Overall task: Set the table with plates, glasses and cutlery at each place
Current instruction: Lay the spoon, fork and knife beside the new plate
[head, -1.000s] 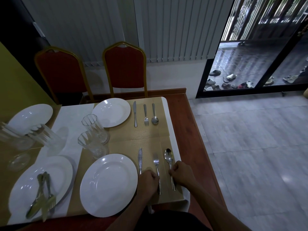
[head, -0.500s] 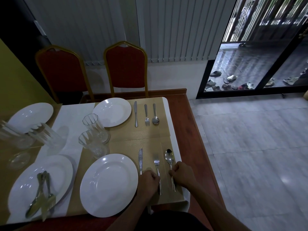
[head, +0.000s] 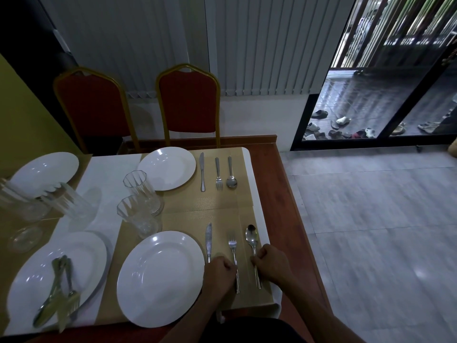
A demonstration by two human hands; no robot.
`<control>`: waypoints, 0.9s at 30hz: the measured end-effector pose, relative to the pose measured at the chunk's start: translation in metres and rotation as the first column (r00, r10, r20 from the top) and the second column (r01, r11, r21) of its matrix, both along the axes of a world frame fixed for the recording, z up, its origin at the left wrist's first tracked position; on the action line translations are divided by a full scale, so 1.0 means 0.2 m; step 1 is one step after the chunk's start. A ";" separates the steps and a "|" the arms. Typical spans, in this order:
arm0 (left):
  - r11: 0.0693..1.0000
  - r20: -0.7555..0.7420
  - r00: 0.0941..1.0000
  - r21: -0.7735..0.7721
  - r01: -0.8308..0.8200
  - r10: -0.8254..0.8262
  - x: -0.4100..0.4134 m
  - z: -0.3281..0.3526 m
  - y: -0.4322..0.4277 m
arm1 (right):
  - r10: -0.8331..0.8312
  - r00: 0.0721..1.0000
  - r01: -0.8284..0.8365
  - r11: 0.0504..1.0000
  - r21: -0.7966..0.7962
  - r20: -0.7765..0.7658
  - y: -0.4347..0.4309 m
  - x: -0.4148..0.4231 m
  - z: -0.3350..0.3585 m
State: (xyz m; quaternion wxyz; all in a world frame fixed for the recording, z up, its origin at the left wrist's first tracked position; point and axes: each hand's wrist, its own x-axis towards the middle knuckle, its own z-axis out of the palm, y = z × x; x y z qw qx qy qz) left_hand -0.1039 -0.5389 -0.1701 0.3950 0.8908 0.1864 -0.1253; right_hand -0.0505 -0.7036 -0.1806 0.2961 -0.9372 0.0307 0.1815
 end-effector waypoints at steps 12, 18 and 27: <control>0.998 -0.024 0.998 -0.018 0.057 -0.058 0.03 -0.01 0.01 | 0.005 1.000 -0.005 1.000 -0.013 -0.006 0.00 0.01 -0.02; 0.995 -0.012 0.996 0.026 0.094 -0.093 0.03 0.03 0.00 | 0.008 1.000 -0.009 1.000 -0.011 -0.002 0.00 0.02 -0.02; 0.990 0.047 0.990 0.043 0.132 -0.134 0.02 0.08 -0.01 | 0.009 1.000 -0.009 1.000 -0.001 -0.018 0.00 0.02 -0.02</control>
